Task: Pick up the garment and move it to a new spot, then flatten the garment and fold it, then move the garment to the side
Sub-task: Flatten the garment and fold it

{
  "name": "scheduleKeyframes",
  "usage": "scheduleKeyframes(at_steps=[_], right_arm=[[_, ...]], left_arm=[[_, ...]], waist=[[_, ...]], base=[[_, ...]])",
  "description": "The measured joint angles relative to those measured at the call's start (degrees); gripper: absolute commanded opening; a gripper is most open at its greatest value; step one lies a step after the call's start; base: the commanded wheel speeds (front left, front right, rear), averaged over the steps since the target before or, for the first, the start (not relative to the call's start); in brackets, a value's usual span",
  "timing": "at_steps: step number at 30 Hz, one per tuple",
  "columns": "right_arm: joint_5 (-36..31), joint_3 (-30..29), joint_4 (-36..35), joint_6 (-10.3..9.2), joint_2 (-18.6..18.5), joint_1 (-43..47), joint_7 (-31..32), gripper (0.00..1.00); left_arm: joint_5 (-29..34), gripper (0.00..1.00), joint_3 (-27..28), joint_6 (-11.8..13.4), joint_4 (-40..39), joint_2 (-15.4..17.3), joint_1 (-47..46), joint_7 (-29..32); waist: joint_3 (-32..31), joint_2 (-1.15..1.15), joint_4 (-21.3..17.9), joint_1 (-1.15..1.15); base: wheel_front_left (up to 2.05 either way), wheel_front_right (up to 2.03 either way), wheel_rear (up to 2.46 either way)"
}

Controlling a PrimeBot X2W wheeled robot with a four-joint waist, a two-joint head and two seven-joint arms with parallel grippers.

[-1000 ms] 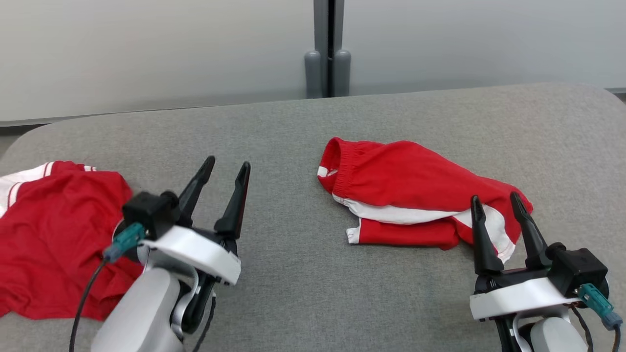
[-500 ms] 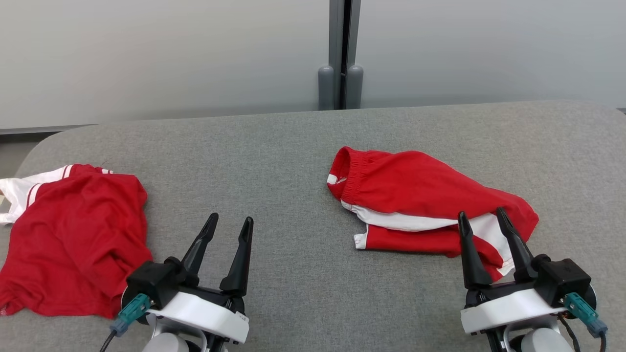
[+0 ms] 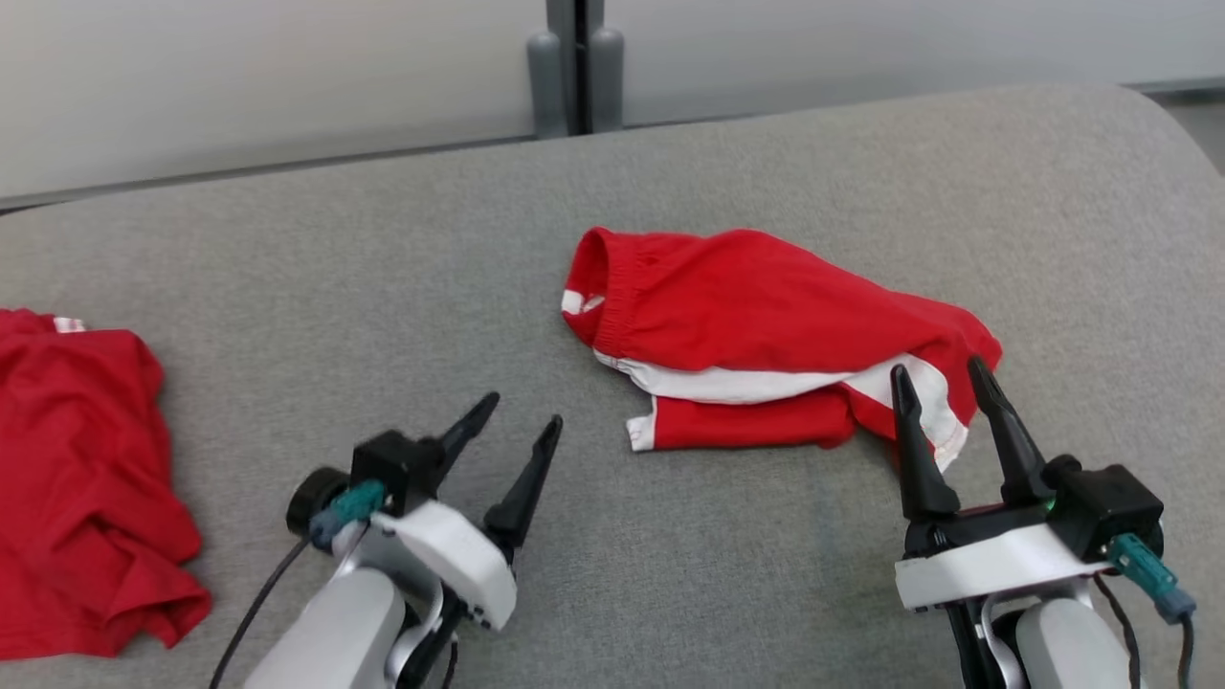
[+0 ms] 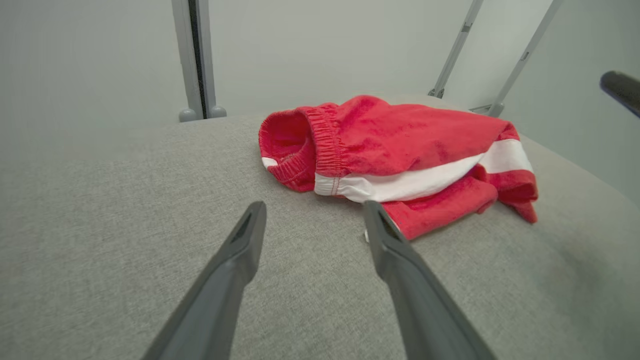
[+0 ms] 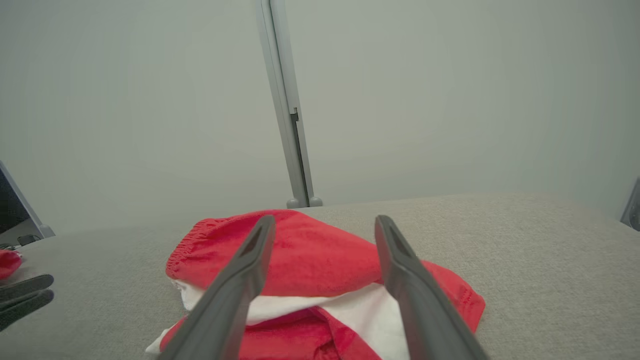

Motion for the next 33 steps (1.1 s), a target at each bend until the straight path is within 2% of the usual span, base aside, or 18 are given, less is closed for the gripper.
scheduleKeyframes(at_steps=[12, 21, 22, 23, 29, 33], right_arm=[[0.9, 0.1, -1.6, 0.00, 0.0, -3.2, 0.0, 1.00], [1.9, 0.1, -1.9, 0.01, 0.0, -3.6, 0.0, 1.00], [2.0, 0.0, -1.8, 0.01, 0.0, -3.6, 0.0, 1.00], [2.0, 0.0, -1.7, 0.01, 0.0, -3.6, 0.0, 1.00], [2.0, -0.2, -1.0, 0.01, 0.0, -3.5, 0.0, 1.00], [1.7, -0.5, 0.6, 0.01, 0.0, -3.1, 0.0, 1.00]], left_arm=[[-4.7, 1.00, -12.5, 0.0, 10.4, 3.0, -17.3, 2.6], [-10.7, 1.00, -17.6, 0.0, 12.5, 5.0, -21.3, -0.1], [-11.1, 0.20, -18.6, 0.0, 12.2, 5.4, -21.3, -0.4], [-11.6, 0.00, -19.4, 0.0, 11.8, 5.7, -21.4, -0.6], [-14.6, 0.00, -23.2, 0.0, 10.5, 6.9, -21.4, -1.6], [-15.8, 0.00, -23.0, 0.0, 9.7, 7.7, -21.3, -1.8]], waist=[[9.2, 0.00, -6.0, 0.00], [11.2, 0.00, -8.5, 0.00], [11.1, 0.00, -8.6, 0.00], [11.0, 0.00, -8.6, 0.00], [10.0, 0.00, -8.1, 0.00], [8.9, 0.00, -7.6, 0.00]], base=[[0.00, 0.00, 0.00], [0.00, 0.00, 0.00], [0.00, 0.00, 0.00], [0.00, 0.00, 0.00], [0.00, 0.00, 0.00], [0.00, 0.00, 0.00]])
